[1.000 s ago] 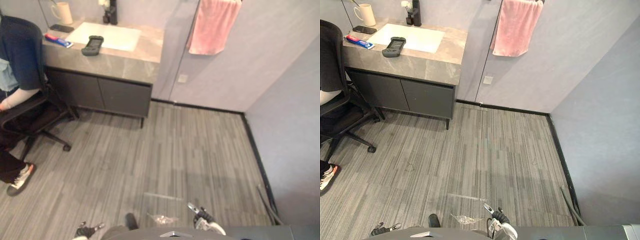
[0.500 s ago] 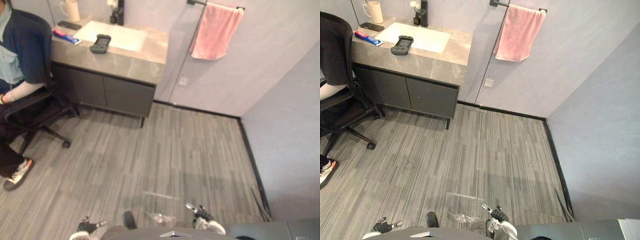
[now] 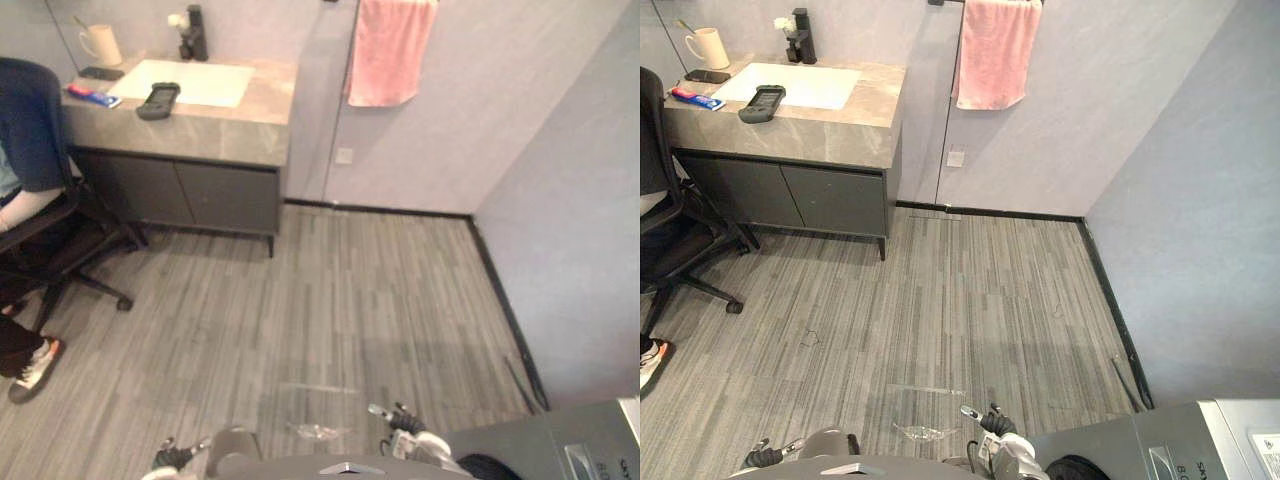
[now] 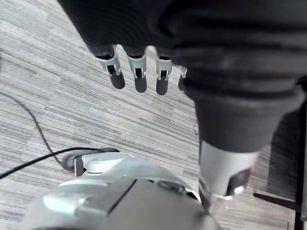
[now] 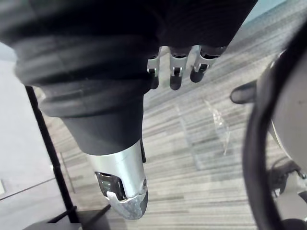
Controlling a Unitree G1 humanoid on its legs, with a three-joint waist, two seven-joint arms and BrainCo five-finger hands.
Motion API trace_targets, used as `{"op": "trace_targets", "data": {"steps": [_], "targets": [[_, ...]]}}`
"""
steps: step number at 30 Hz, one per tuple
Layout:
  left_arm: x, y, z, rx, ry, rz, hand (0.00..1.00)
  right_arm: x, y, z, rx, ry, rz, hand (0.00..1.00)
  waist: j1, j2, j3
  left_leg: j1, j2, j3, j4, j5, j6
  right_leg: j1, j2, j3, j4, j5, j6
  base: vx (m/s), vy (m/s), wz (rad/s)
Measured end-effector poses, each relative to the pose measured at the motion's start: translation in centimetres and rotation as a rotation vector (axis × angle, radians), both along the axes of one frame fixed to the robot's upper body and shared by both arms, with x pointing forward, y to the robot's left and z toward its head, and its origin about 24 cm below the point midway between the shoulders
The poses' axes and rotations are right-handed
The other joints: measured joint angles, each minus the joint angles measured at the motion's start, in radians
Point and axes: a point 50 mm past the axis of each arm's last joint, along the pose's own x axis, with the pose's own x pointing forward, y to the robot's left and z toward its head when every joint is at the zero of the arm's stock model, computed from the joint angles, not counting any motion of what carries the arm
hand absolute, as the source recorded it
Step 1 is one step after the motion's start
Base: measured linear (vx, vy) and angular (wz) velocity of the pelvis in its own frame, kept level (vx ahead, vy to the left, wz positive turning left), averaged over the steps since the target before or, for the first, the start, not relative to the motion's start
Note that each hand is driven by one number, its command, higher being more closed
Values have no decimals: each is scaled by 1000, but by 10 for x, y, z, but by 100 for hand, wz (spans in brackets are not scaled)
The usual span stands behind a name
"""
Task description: Pick up the laundry basket with both hands and put the clothes into the washing machine.
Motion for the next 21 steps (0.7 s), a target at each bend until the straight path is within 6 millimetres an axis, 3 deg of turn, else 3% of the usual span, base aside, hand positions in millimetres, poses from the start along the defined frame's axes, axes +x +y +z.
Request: {"op": "trace_targets", "data": {"steps": [4, 6, 9, 12, 21], "targets": [[8, -10, 1, -15, -30, -47, 0, 5, -10, 3, -22, -13, -9, 0, -2, 23, 10, 44, -18, -19, -116, 10, -17, -4, 1, 5, -21, 24, -1, 6, -38, -7], [8, -13, 0, -20, -21, -77, 0, 12, -10, 6, -19, -31, -21, 0, -5, 35, 9, 115, -41, -15, -291, 28, -26, -17, 1, 11, -26, 41, -2, 25, 4, -9], [6, -13, 0, -15, -9, -117, 0, 18, -5, 7, -7, -45, -14, 0, -4, 22, 12, 169, -67, 14, -413, 93, -14, -32, -17, 38, -28, 56, 4, -30, 8, -20], [3, -13, -2, -2, 26, -188, 0, 14, -3, 5, -5, -43, -18, 0, -23, 15, -5, 253, -98, 19, -614, 196, -9, -37, -32, 33, -45, 59, 10, -57, 16, 4], [0, -6, -2, 49, 57, -258, 0, -2, 8, -2, 3, -1, 22, 0, -36, -17, -29, 256, -112, 12, -642, 206, -11, -35, -40, 32, -68, 64, 25, -16, 10, 2]]}}
